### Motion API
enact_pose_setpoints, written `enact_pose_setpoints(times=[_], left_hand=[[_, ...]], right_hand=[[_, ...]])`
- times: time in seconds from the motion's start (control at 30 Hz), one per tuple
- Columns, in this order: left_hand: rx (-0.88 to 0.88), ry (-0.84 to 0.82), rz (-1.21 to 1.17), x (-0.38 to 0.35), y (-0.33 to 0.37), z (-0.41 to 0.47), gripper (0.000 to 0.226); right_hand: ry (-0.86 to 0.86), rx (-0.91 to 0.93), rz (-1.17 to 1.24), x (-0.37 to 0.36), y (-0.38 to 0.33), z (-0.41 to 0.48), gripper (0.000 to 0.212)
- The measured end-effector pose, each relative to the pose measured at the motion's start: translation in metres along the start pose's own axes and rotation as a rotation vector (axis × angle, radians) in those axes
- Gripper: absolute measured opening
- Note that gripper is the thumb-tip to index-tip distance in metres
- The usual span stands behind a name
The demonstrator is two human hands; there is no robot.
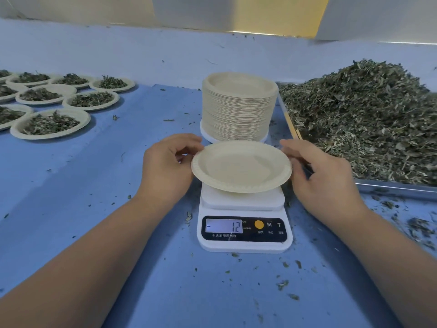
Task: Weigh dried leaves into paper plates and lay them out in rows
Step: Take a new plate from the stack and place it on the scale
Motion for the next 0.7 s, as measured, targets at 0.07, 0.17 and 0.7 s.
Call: enact_pose_setpoints(times=[0.07,0.17,0.7], left_hand=[[0.004,-0.008,0.016,-0.001,-0.004,0.001,0.043],[0.056,0.02,0.055,-0.001,-0.011,0.002,0.044],[0.308,-0.102,-0.006,-0.003,-0.03,0.005,0.024]], right_hand=[[-0.003,0.011,-0.023,0.001,0.002,0.0,0.043],[-0.011,-0.013,-0.041,0.002,0.004,0.001,0.047],[0.016,-0.061,-0.098,0.005,0.011,0.001,0.044]])
Point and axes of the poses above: each hand's wrist, its own z-axis towards the middle knuckle, its own x-axis out of the back of the hand, y = z × x, the point moved 3 cm from there along z, towards the middle knuckle, and after that the axes turned 11 degrees about z, right-handed, at the moved point
